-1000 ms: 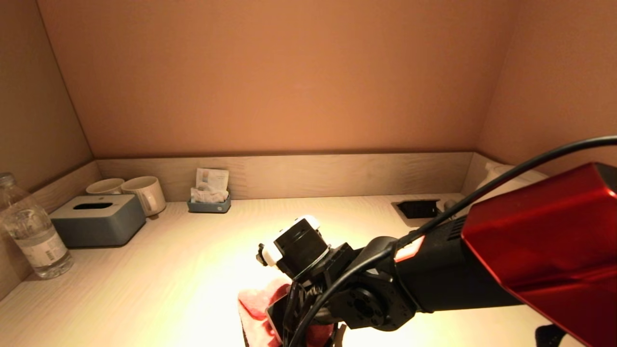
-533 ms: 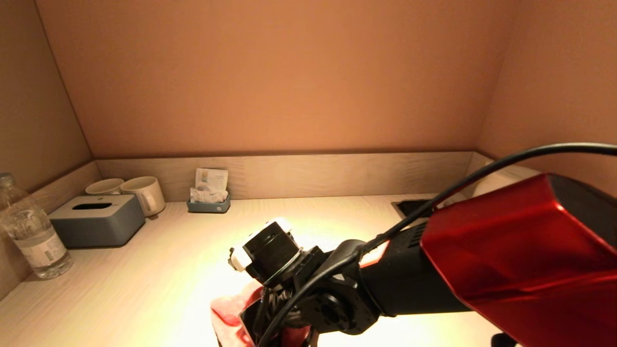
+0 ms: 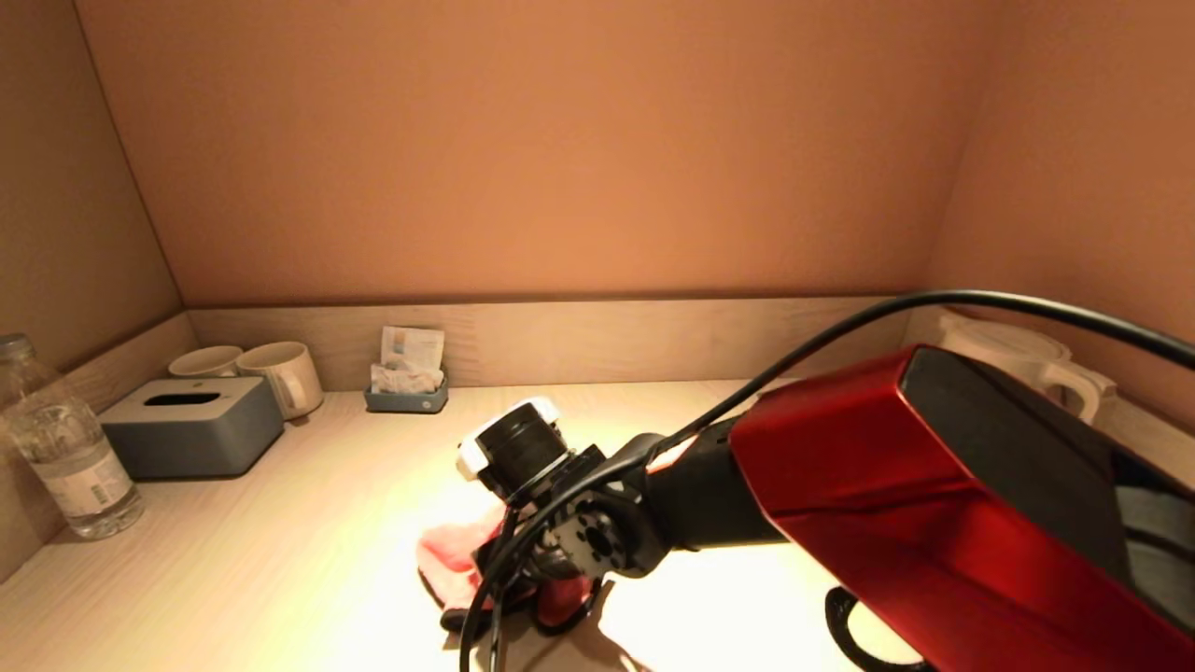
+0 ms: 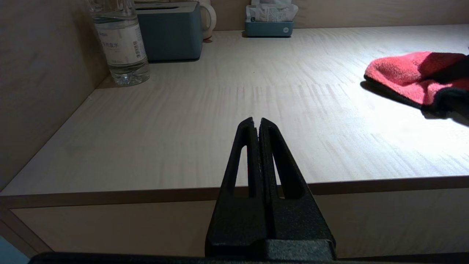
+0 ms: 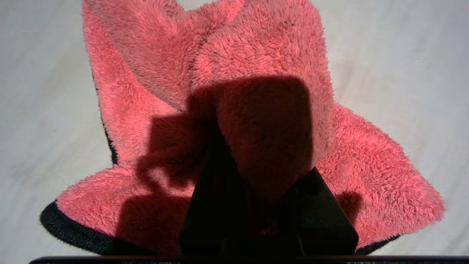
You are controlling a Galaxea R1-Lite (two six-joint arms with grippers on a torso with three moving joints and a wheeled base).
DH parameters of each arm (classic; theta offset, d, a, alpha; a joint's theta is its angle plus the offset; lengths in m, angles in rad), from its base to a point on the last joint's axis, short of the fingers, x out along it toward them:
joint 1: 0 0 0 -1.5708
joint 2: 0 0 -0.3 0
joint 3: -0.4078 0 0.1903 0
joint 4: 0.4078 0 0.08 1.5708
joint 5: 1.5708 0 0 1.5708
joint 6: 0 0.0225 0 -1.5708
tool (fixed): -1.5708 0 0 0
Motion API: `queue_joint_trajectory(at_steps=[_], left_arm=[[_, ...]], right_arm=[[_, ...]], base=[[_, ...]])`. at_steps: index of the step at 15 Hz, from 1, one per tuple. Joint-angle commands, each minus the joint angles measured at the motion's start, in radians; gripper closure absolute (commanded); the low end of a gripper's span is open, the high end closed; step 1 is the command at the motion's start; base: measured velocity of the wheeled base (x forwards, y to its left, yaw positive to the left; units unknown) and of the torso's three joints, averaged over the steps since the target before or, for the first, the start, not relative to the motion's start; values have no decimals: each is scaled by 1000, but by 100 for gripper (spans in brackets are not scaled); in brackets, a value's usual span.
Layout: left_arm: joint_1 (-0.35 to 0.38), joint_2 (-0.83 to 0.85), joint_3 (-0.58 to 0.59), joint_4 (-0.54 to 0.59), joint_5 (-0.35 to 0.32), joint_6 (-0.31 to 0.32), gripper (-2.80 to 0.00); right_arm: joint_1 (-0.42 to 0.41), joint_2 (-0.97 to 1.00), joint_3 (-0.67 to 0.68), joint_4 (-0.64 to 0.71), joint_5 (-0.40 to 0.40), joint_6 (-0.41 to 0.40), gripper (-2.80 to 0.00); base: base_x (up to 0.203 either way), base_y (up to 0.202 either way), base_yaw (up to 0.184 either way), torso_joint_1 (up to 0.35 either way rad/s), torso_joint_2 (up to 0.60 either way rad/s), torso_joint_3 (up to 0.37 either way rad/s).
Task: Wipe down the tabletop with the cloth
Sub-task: Sweep the stains on the table
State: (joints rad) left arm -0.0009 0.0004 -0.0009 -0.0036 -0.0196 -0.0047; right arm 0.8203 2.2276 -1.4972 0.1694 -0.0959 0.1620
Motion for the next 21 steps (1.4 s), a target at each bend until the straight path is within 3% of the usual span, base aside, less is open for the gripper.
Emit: queue_joint_trajectory(at_steps=[1, 4, 9, 13, 18, 21], left_arm=[[-1, 0, -1, 1, 0, 0, 0], [1, 1, -1, 1, 0, 0, 0], [0, 0, 0, 1, 0, 0, 0], [1, 1, -1, 1, 0, 0, 0], [-1, 1, 0, 0, 0, 0, 0], [-1, 1, 1, 1, 0, 0, 0]], right_arm=[[-47, 21, 0, 10, -4, 1, 0], [-110, -13, 34, 12, -4, -1, 0], [-129, -120, 150, 8, -4, -2, 0], [-22, -212, 265, 2, -2, 2, 0], [131, -200, 252, 1, -5, -1, 0], [152, -159, 205, 6, -5, -6, 0]], base=[[0, 0, 0, 0, 0, 0], [0, 0, 0, 0, 0, 0], [0, 0, 0, 0, 0, 0], [0, 0, 0, 0, 0, 0], [0, 0, 0, 0, 0, 0], [0, 0, 0, 0, 0, 0]])
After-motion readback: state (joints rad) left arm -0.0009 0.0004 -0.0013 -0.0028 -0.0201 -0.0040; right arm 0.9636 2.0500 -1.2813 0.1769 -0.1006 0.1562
